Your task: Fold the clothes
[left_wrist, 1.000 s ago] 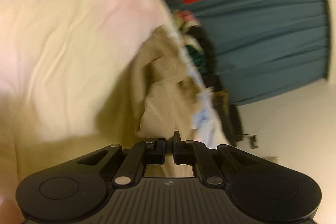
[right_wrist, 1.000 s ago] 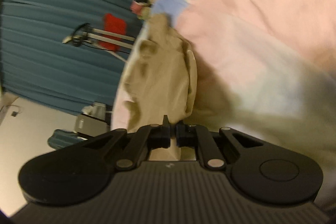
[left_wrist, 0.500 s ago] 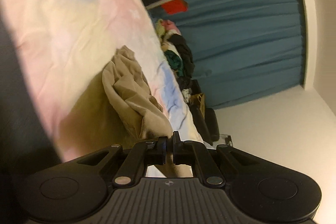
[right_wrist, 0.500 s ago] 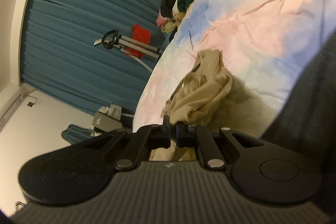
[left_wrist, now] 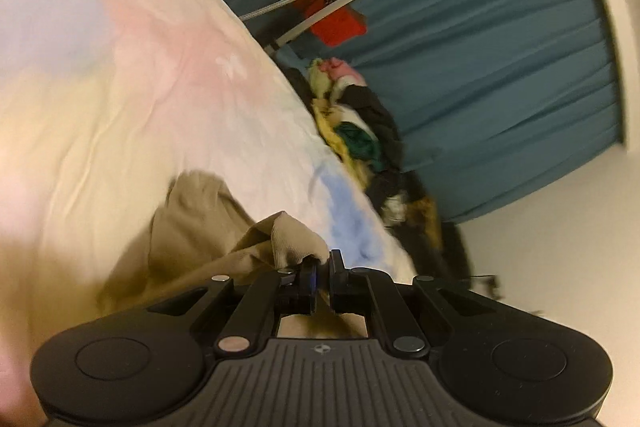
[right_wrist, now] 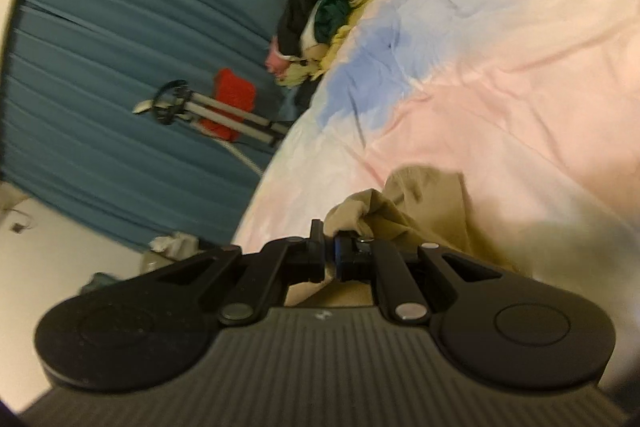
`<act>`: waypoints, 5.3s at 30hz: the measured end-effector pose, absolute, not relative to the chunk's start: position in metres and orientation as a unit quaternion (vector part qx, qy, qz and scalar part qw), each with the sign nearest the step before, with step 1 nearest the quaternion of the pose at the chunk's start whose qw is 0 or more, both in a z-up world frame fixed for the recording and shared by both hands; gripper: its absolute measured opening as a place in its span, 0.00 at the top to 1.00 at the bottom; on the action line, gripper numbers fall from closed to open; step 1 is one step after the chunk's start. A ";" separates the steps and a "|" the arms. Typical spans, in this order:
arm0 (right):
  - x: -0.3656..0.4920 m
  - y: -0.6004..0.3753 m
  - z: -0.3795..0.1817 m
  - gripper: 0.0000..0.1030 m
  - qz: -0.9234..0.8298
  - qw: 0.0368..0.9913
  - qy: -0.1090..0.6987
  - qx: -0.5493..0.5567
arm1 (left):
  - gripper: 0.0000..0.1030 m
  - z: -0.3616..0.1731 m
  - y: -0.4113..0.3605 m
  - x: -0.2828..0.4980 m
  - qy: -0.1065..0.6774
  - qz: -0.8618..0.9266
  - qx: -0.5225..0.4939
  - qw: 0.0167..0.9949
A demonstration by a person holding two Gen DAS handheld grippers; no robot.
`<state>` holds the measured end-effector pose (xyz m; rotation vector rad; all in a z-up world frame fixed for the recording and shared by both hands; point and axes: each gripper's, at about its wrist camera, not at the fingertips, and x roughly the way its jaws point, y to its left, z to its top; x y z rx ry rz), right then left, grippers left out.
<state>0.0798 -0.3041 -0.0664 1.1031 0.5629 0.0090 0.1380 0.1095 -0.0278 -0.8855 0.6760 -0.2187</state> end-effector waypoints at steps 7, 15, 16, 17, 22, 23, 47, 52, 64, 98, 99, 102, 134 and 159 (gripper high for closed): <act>0.160 -0.322 -0.132 0.91 -0.004 0.770 0.294 0.566 | 0.94 -0.097 0.111 0.232 0.345 -0.114 -0.419 0.832; 0.174 -0.321 -0.148 0.88 0.036 0.781 0.330 0.528 | 0.71 -0.119 0.106 0.245 0.351 -0.133 -0.348 0.859; 0.173 -0.319 -0.143 0.83 0.043 0.788 0.336 0.515 | 0.61 -0.115 0.103 0.243 0.348 -0.138 -0.333 0.865; 0.168 -0.316 -0.137 0.75 0.054 0.795 0.336 0.503 | 0.47 -0.110 0.100 0.237 0.341 -0.146 -0.318 0.873; 0.147 -0.288 -0.114 0.22 0.099 0.839 0.328 0.423 | 0.28 -0.094 0.074 0.208 0.329 -0.169 -0.200 0.907; 0.145 -0.281 -0.112 0.22 0.106 0.849 0.327 0.401 | 0.28 -0.095 0.068 0.205 0.333 -0.168 -0.177 0.911; 0.104 -0.215 -0.108 0.59 0.068 0.927 0.354 0.106 | 0.28 -0.115 0.038 0.161 0.366 -0.144 -0.050 0.918; 0.087 -0.202 -0.122 0.60 0.062 0.919 0.383 0.072 | 0.28 -0.124 0.040 0.142 0.385 -0.128 -0.088 0.910; 0.075 -0.199 -0.113 0.56 0.042 0.924 0.373 0.067 | 0.22 -0.128 0.086 0.106 0.427 -0.163 -0.283 0.844; 0.059 -0.266 -0.186 0.72 -0.009 0.732 0.334 0.594 | 0.79 -0.157 0.120 0.126 0.365 -0.103 -0.499 0.779; 0.058 -0.264 -0.183 0.77 -0.007 0.737 0.331 0.589 | 0.79 -0.155 0.120 0.125 0.365 -0.103 -0.496 0.781; 0.052 -0.264 -0.161 0.81 0.003 0.753 0.311 0.580 | 0.79 -0.144 0.118 0.131 0.371 -0.103 -0.499 0.777; 0.245 -0.487 -0.148 0.81 -0.106 0.830 0.280 0.470 | 0.79 -0.131 -0.200 0.406 0.421 -0.275 -0.214 0.837; 0.107 -0.388 0.012 0.13 -0.098 0.923 0.260 0.265 | 0.00 0.047 -0.147 0.206 0.285 -0.307 -0.055 0.906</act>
